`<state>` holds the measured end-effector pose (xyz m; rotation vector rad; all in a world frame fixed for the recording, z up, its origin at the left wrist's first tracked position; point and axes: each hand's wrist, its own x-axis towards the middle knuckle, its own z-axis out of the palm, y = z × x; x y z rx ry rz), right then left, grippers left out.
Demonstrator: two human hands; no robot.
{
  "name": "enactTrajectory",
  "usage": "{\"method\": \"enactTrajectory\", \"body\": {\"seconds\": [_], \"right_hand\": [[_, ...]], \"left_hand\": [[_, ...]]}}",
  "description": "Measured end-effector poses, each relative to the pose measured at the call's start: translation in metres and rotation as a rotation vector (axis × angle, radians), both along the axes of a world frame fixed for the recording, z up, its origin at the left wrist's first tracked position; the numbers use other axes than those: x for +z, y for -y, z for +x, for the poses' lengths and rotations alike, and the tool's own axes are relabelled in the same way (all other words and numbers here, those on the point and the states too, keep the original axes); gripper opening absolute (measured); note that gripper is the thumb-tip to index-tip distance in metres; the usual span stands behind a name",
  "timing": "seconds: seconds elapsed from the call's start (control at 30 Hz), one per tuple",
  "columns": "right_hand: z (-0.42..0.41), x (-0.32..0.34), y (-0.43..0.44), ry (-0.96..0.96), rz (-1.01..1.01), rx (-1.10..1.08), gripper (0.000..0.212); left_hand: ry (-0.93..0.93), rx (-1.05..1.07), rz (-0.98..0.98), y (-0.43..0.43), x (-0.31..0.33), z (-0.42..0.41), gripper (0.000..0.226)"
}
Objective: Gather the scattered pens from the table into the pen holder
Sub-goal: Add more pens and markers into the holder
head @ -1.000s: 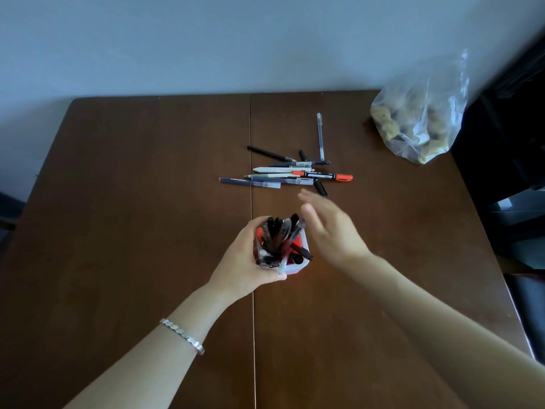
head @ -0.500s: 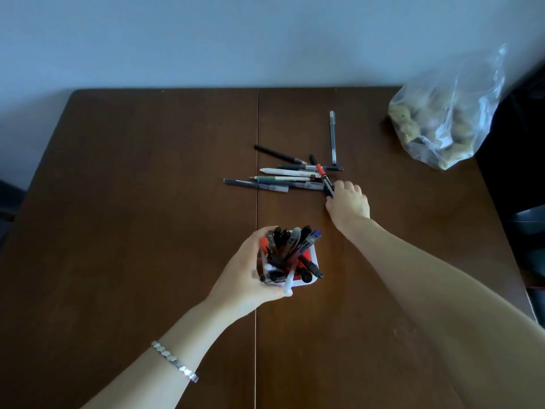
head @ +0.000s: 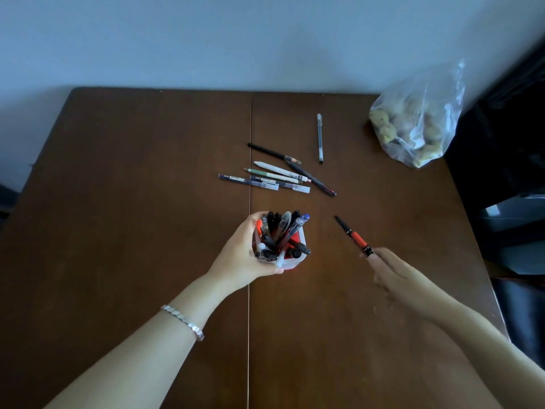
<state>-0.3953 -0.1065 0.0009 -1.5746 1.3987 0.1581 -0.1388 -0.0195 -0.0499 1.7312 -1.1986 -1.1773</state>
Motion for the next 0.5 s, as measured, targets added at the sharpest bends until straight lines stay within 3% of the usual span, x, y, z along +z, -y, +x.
{"method": "enactTrajectory", "body": {"seconds": [0.13,0.3,0.4,0.5], "right_hand": [[0.014,0.044,-0.005,0.116,-0.015,0.120,0.028],[0.046,0.069,0.007,-0.076,0.004,0.378,0.026],[0.072,0.062,0.020,-0.262,-0.053,0.405,0.030],[0.098,0.053,0.029,-0.284,-0.082,0.390,0.025]], "left_hand": [[0.035,-0.010,-0.009,0.001,0.001,-0.001,0.074],[0.057,-0.021,-0.037,0.000,0.000,-0.001,0.075],[0.063,-0.019,-0.040,0.000,-0.002,0.000,0.073],[0.071,-0.019,-0.048,0.000,-0.003,0.000,0.074]]}}
